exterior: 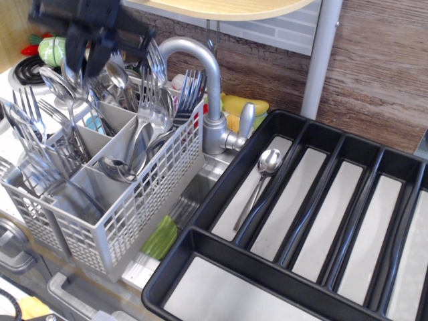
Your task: Put small spoon from basket to tray
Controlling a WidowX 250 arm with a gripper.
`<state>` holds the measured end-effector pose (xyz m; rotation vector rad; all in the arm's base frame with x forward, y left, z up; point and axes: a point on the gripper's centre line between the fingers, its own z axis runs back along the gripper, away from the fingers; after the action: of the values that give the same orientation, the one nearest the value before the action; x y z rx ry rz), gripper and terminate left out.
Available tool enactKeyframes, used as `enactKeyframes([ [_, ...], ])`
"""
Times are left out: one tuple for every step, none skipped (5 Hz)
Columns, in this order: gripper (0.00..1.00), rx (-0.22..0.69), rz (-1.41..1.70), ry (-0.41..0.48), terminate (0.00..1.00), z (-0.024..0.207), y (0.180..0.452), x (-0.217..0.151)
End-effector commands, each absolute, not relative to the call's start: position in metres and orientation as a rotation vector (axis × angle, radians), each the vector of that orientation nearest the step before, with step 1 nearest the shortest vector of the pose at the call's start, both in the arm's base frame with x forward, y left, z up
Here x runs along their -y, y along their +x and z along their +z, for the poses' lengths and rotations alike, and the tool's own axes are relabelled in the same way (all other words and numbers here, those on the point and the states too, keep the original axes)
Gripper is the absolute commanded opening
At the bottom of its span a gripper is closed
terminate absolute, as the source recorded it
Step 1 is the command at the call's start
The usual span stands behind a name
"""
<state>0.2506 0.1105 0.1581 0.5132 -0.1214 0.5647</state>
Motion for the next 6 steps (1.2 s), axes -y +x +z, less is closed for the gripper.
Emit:
enactKeyframes([
  [0.00,0.195,0.512,0.524,0.00,0.213,0.279,-0.082],
  [0.00,0.188,0.527,0.498,0.00,0.221,0.305,-0.057],
  [0.00,0.192,0.583,0.415,0.00,0.206,0.327,-0.032],
  [0.00,0.146,0.705,0.267,0.00,0.192,0.338,-0.006],
  [0.00,0.196,0.744,0.229,0.00,0.182,0.342,0.006],
  [0.00,0.277,0.759,0.169,0.00,0.163,0.351,0.008],
])
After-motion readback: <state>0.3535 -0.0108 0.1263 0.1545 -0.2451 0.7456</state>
